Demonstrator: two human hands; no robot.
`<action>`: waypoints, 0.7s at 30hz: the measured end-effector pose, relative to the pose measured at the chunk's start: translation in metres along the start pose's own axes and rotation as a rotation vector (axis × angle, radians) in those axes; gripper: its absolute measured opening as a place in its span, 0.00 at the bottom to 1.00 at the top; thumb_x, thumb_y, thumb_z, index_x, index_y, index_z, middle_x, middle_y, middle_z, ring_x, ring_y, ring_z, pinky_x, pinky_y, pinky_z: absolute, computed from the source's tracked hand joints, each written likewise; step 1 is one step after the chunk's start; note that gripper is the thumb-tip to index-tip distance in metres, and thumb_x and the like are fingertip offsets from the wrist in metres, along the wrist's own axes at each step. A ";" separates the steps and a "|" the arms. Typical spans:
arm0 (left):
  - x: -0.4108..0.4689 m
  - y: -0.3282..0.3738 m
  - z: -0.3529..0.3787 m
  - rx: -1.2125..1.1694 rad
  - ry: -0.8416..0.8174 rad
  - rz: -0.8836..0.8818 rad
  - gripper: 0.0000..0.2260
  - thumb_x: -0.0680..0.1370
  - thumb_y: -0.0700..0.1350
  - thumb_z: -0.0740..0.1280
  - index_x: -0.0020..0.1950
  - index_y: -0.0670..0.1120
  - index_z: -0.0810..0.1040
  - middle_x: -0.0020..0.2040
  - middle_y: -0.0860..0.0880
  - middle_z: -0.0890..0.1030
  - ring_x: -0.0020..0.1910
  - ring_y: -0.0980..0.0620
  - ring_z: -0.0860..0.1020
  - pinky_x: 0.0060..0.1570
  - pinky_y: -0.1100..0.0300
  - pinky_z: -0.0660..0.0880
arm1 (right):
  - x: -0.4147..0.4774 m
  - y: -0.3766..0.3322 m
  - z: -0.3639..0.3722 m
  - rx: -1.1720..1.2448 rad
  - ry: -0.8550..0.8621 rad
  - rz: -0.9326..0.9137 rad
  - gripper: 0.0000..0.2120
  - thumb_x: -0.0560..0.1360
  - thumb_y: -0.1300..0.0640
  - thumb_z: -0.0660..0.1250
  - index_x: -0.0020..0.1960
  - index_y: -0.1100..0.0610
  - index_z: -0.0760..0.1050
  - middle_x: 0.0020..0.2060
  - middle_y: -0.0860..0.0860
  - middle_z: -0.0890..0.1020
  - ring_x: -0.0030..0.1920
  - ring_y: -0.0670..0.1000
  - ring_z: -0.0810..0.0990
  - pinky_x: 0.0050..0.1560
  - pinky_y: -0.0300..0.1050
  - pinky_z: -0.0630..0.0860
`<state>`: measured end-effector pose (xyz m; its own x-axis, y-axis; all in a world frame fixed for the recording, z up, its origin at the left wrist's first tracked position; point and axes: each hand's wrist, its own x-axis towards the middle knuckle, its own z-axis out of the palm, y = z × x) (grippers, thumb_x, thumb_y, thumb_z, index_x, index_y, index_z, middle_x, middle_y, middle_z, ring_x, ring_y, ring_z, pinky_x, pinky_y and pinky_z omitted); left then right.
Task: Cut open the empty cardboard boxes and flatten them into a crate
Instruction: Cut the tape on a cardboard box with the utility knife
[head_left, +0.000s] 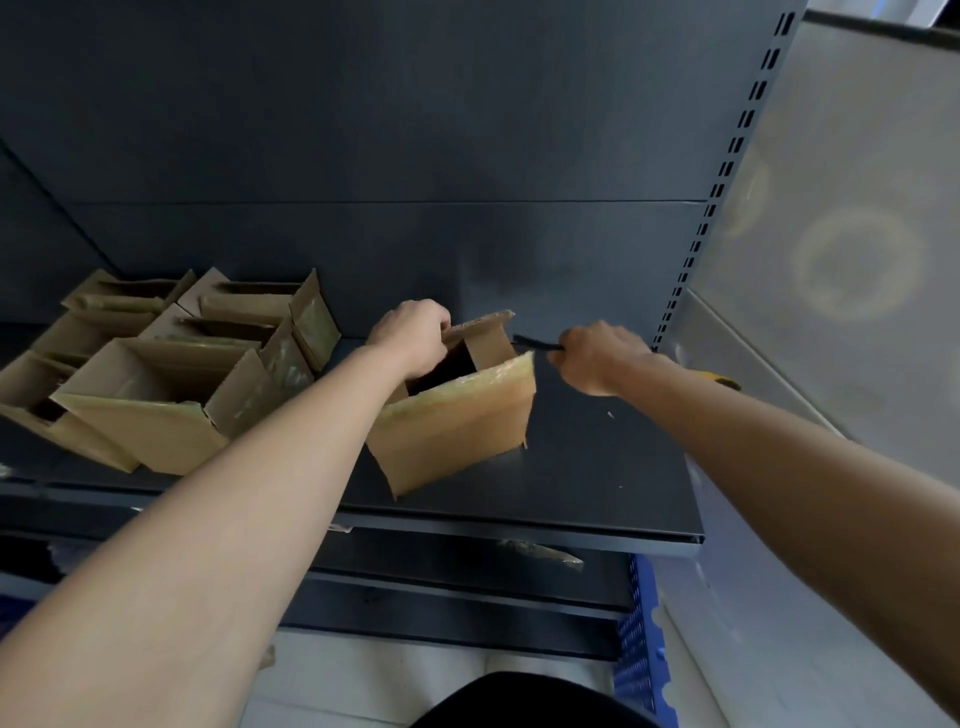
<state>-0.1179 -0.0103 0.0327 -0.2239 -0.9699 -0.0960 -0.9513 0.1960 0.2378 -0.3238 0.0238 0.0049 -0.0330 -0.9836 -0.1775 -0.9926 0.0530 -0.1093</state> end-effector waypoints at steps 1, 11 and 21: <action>-0.001 -0.001 0.002 0.005 -0.002 0.001 0.07 0.75 0.34 0.63 0.46 0.44 0.78 0.41 0.46 0.77 0.40 0.43 0.76 0.33 0.56 0.70 | 0.002 0.000 -0.001 -0.034 -0.019 0.011 0.19 0.80 0.46 0.54 0.62 0.55 0.73 0.56 0.57 0.78 0.55 0.60 0.77 0.45 0.46 0.69; -0.005 -0.016 -0.008 0.083 -0.035 -0.308 0.37 0.69 0.58 0.73 0.71 0.44 0.62 0.66 0.42 0.70 0.64 0.40 0.70 0.59 0.44 0.70 | 0.021 0.021 0.041 0.237 -0.111 0.278 0.19 0.81 0.48 0.56 0.61 0.61 0.73 0.47 0.57 0.77 0.43 0.58 0.76 0.39 0.45 0.70; -0.024 -0.039 0.005 -0.397 -0.039 -0.711 0.48 0.64 0.57 0.78 0.70 0.56 0.46 0.64 0.40 0.69 0.52 0.41 0.76 0.40 0.50 0.79 | 0.045 0.004 0.105 0.175 -0.273 0.281 0.23 0.81 0.49 0.58 0.71 0.59 0.65 0.66 0.61 0.66 0.64 0.63 0.68 0.61 0.59 0.71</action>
<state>-0.0767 0.0060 0.0206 0.3911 -0.8358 -0.3853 -0.7243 -0.5378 0.4315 -0.3172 -0.0025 -0.1063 -0.2434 -0.8464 -0.4737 -0.9141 0.3635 -0.1798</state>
